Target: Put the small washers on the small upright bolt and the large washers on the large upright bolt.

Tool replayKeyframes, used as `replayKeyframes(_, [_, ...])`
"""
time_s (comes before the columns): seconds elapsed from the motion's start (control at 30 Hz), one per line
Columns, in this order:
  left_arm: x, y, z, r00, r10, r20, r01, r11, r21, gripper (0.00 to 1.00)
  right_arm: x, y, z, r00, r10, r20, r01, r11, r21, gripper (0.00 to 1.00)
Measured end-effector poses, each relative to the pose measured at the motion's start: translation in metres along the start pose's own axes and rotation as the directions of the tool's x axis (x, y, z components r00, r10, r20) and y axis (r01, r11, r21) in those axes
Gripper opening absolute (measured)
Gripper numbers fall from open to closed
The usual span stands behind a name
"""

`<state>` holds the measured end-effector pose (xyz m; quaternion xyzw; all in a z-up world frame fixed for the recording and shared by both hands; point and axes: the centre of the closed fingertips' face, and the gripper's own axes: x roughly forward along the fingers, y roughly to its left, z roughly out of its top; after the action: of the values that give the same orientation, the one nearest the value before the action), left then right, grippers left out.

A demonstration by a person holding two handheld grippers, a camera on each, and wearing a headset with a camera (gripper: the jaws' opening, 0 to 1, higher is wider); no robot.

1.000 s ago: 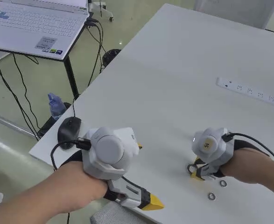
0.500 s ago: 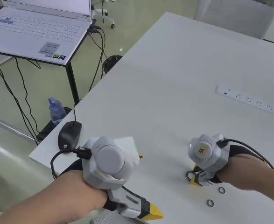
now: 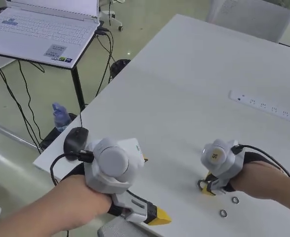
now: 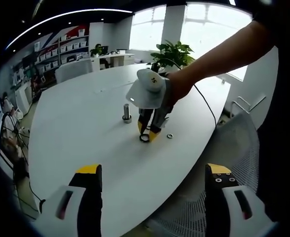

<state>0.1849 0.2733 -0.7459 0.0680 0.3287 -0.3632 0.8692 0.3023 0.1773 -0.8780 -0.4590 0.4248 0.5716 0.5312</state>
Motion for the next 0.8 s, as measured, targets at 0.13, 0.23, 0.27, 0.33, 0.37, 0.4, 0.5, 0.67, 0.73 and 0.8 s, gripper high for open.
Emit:
replayKeyframes(0.13, [-0.002, 0.0, 0.001, 1.0, 0.006, 0.006, -0.006, 1.0, -0.003, 0.86, -0.004, -0.004, 0.001, 0.9998, 0.003, 0.019, -0.003, 0.999, 0.036, 0.21])
replayKeyframes(0.23, [-0.003, 0.003, 0.0, 0.9998, 0.016, 0.01, -0.016, 1.0, -0.01, 0.86, -0.01, -0.006, 0.0, 0.9998, 0.0, 0.021, -0.001, 0.999, 0.038, 0.21])
replayKeyframes(0.27, [-0.004, 0.004, 0.0, 0.9998, 0.017, 0.012, -0.017, 1.0, -0.014, 0.86, -0.011, -0.006, 0.0, 0.9998, 0.001, 0.022, -0.002, 0.999, 0.039, 0.21])
replayKeyframes(0.33, [-0.005, 0.005, 0.0, 0.9996, 0.024, 0.012, -0.024, 1.0, -0.012, 0.86, -0.015, -0.006, -0.002, 0.9997, 0.005, 0.025, -0.006, 0.999, 0.043, 0.21])
replayKeyframes(0.37, [-0.005, 0.007, -0.001, 0.9996, 0.026, 0.009, -0.026, 1.0, -0.012, 0.86, -0.016, -0.007, -0.003, 0.9997, 0.005, 0.024, -0.006, 0.999, 0.044, 0.21])
replayKeyframes(0.4, [-0.005, 0.007, -0.001, 0.9996, 0.027, 0.008, -0.027, 1.0, -0.012, 0.86, -0.018, -0.006, -0.005, 0.9996, 0.014, 0.024, -0.016, 0.998, 0.068, 0.21])
replayKeyframes(0.5, [-0.007, 0.011, -0.003, 0.9993, 0.039, 0.001, -0.039, 0.999, -0.003, 0.86, -0.023, -0.005, -0.009, 0.9994, 0.024, 0.025, -0.026, 0.996, 0.088, 0.21])
replayKeyframes(0.67, [-0.009, 0.015, -0.002, 0.999, 0.043, 0.006, -0.043, 0.999, -0.02, 0.87, -0.032, -0.009, -0.017, 0.9993, 0.011, 0.034, -0.015, 0.994, 0.106, 0.21])
replayKeyframes(0.73, [-0.008, 0.015, -0.001, 0.999, 0.043, 0.009, -0.043, 0.999, -0.013, 0.87, -0.037, -0.011, -0.021, 0.9992, 0.008, 0.04, -0.013, 0.993, 0.121, 0.21])
replayKeyframes(0.8, [-0.007, 0.014, 0.001, 0.999, 0.041, 0.018, -0.041, 0.999, -0.022, 0.88, -0.042, -0.013, -0.026, 0.9992, 0.002, 0.04, -0.007, 0.992, 0.128, 0.21])
